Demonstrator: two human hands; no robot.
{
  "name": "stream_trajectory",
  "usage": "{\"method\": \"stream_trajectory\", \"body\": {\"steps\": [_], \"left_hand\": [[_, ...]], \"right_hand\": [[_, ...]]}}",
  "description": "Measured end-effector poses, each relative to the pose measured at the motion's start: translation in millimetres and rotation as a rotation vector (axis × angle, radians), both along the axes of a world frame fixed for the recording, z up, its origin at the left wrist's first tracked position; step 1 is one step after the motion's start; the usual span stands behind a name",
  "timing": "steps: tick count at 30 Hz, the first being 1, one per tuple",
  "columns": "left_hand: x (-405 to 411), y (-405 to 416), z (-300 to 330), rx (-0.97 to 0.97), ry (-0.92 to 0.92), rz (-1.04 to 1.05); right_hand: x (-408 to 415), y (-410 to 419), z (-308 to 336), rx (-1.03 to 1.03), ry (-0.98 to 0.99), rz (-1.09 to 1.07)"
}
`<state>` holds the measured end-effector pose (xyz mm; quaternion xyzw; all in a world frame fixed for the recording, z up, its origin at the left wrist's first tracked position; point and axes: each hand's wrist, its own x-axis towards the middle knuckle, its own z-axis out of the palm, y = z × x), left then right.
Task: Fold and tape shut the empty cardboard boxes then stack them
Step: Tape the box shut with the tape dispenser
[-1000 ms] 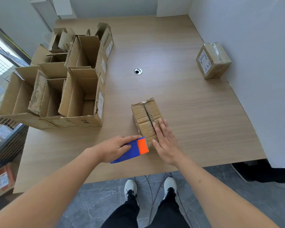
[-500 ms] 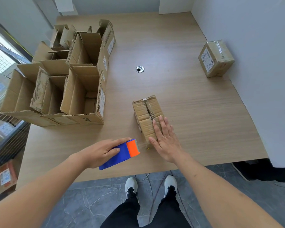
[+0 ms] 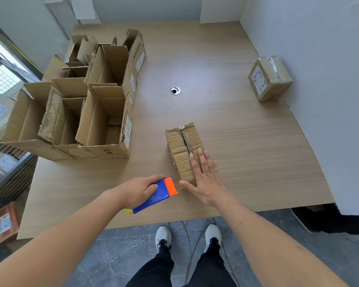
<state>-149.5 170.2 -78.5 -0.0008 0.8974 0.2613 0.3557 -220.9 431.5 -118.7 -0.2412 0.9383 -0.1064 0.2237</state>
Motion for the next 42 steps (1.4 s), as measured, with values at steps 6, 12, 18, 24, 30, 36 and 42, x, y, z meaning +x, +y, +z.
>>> {"method": "stream_trajectory", "body": {"steps": [6,12,18,24,30,36,42], "left_hand": [[-5,8,-16,-0.03,-0.082,0.058],[-3,8,-11,0.062,0.018,0.19],[3,-7,5,0.148,0.133,0.265],[12,-15,25,0.352,0.27,0.308],[7,-20,42,0.446,0.347,0.308],[4,-27,47,0.448,0.366,0.266],[5,-41,47,0.324,0.383,0.165]], "right_hand": [[0,-4,2,0.039,-0.003,0.004],[9,-22,4,0.1,0.13,-0.083],[12,-36,-8,0.173,0.26,-0.086],[-1,-27,6,0.275,0.235,0.016],[-18,-12,30,0.245,0.215,0.014],[-19,-28,32,0.207,0.204,0.036],[-20,-20,32,0.048,0.173,0.101]]}}
